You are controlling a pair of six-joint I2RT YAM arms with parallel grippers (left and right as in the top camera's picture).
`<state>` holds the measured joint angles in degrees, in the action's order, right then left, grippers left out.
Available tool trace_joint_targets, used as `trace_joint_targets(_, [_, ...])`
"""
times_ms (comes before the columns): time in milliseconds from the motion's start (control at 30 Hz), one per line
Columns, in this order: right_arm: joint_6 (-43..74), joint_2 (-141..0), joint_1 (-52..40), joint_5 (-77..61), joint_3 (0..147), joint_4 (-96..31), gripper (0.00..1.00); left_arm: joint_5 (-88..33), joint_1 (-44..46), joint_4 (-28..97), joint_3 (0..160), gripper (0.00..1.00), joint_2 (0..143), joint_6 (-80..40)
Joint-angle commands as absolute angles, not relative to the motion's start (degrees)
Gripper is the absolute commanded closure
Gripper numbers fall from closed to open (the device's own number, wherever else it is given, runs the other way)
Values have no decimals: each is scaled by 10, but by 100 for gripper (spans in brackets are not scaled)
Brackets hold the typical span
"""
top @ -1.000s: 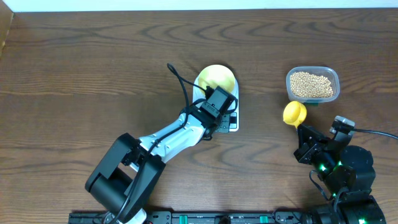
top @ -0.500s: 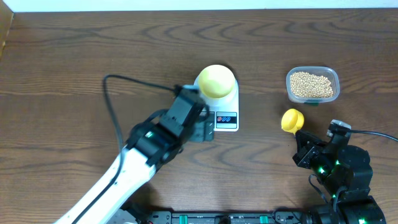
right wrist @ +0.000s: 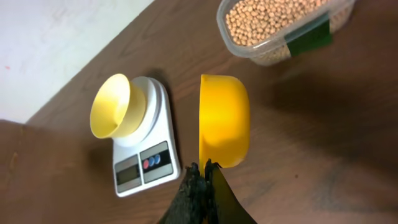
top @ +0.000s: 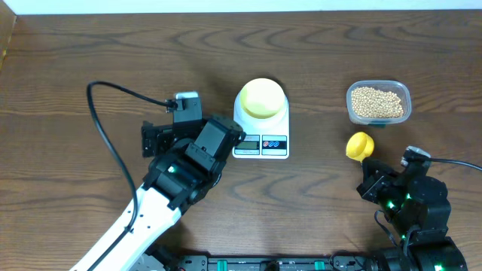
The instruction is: Scoop item into bowl and weigh 50g on scale
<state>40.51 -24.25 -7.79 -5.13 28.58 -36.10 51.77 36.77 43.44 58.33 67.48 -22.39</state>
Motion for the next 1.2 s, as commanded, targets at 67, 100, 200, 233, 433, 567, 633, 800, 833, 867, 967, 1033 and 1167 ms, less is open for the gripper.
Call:
trace_joint_targets(67, [562, -280, -75, -25, 299, -354, 99, 399, 300, 410, 585, 2, 687, -67])
trace_joint_targets(100, [564, -295, -75, -25, 299, -354, 99, 375, 284, 409, 585, 2, 687, -61])
trace_joint_targets(200, [592, -352, -75, -20, 299, -345, 99, 274, 228, 401, 585, 2, 687, -58])
trace_joint_targets(233, [594, -374, -75, -20, 299, -333, 99, 246, 217, 399, 585, 2, 687, -58])
trace_joint_targets(433, [603, -502, -74, -49, 300, -185, 99, 225, 206, 395, 585, 2, 687, -58])
trace_joint_targets(567, [637, -592, -69, -148, 300, -62, 99, 225, 206, 390, 585, 2, 687, -58])
trace_joint_targets(633, [639, -615, -63, -188, 300, -29, 99, 224, 206, 389, 585, 2, 687, -58])
trace_joint_targets(800, [637, -625, -53, -237, 300, -11, 99, 161, 206, 389, 585, 7, 687, -58])
trace_joint_targets(833, [632, -625, -53, -246, 300, -8, 99, 147, 206, 389, 585, 17, 687, -58])
trace_joint_targets(867, [606, -624, -53, -257, 300, -6, 99, 131, 206, 389, 585, 25, 687, -58])
trace_joint_targets(967, [539, -613, -53, -295, 300, -8, 99, 104, 206, 386, 585, 63, 688, -58])
trace_joint_targets(1033, [469, -600, -53, -302, 300, -13, 99, 63, 206, 382, 585, 87, 688, -67])
trace_joint_targets(1167, [364, -551, -53, -267, 300, -37, 99, -41, 212, 355, 585, 93, 689, -104])
